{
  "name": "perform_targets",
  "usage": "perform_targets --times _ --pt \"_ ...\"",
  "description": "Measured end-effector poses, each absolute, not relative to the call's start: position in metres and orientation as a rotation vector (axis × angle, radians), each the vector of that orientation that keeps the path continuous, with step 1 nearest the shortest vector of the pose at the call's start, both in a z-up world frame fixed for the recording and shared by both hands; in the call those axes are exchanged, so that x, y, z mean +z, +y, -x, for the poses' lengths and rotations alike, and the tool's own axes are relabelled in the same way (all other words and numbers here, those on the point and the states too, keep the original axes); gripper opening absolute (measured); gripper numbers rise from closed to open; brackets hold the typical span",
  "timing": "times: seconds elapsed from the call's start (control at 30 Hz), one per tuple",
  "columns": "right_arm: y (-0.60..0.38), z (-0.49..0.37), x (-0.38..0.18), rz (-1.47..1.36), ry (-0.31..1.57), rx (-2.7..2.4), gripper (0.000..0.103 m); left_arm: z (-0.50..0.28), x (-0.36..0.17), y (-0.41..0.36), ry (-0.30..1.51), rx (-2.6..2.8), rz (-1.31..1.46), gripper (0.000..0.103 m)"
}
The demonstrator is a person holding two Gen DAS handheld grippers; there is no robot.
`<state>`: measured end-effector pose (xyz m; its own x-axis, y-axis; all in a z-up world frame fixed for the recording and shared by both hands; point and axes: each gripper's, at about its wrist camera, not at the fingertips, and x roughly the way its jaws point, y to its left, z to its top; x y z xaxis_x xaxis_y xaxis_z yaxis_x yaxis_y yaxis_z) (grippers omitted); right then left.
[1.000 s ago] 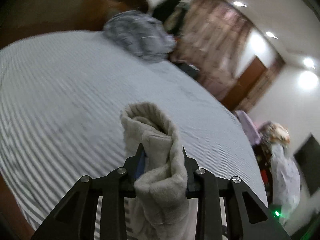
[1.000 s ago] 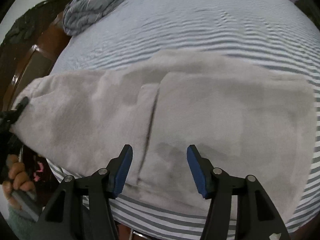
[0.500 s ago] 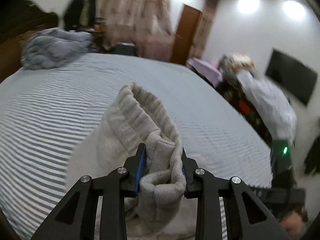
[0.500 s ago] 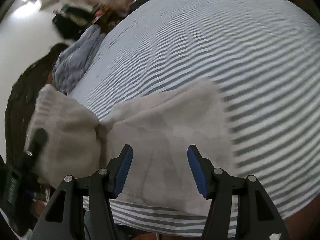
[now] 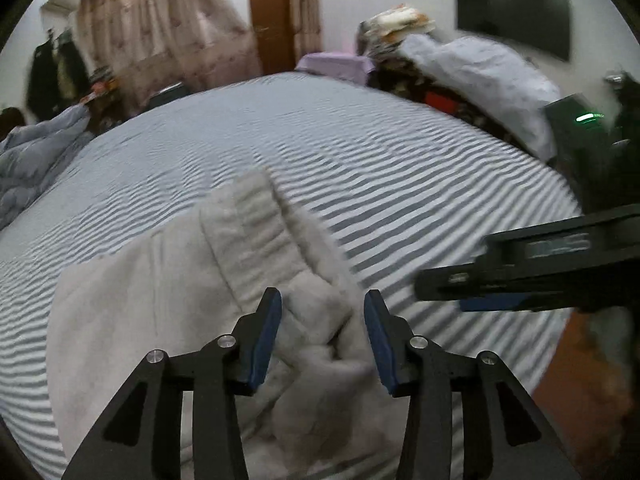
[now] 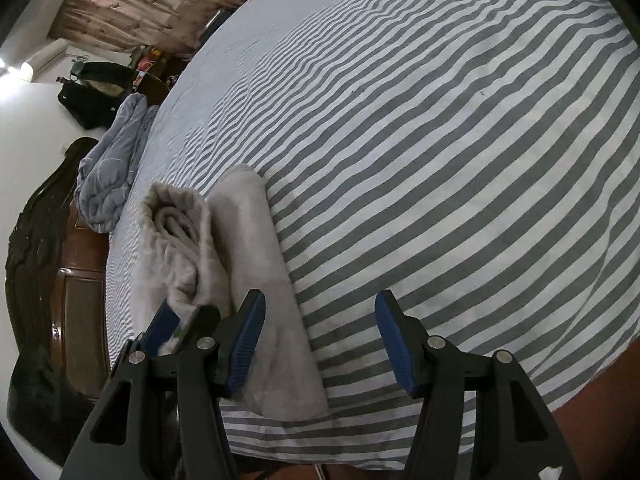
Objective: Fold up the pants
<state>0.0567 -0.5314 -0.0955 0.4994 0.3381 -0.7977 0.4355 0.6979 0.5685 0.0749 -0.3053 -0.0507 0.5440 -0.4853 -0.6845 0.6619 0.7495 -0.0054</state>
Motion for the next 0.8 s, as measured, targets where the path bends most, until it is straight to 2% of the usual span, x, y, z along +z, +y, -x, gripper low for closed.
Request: perform_targets --times 0.13,0.3,0.37,0.5,0.67,0.7,0.73,0.77,0.8 --pt "-0.526 -0.062 -0.08 -0.797 1.043 -0.037 0.055 -0.066 -0.02 -0.299 0.721 -0.779 -0.234 0.047" --pt "-0.5 -0.084 -0.054 -0.741 1.018 0.125 0.054 -0.087 0.007 -0.234 0.741 -0.702 -0.123 0.055" --pt "-0.485 -0.093 -0.054 -0.714 1.044 0.172 0.053 -0.098 0.007 -0.207 0.753 -0.62 -0.114 0.056" --pt "-0.459 -0.11 -0.062 -0.658 1.102 0.214 0.044 -0.127 -0.004 -0.155 0.833 -0.455 -0.067 0.056" --pt "-0.442 -0.126 -0.063 -0.592 1.099 0.184 0.039 -0.142 -0.029 -0.119 0.92 -0.34 -0.036 0.056" --pt "-0.439 -0.128 -0.061 -0.583 1.097 0.189 0.031 -0.14 -0.035 -0.111 0.928 -0.324 -0.04 0.056" --pt "-0.435 -0.13 -0.057 -0.572 1.09 0.204 0.016 -0.141 -0.04 -0.111 0.935 -0.31 -0.046 0.056" --pt "-0.433 -0.13 -0.054 -0.583 1.092 0.227 0.015 -0.142 -0.046 -0.108 0.949 -0.298 -0.054 0.056" --pt "-0.43 -0.13 -0.051 -0.585 1.093 0.25 0.01 -0.142 -0.053 -0.105 0.968 -0.294 -0.057 0.056"
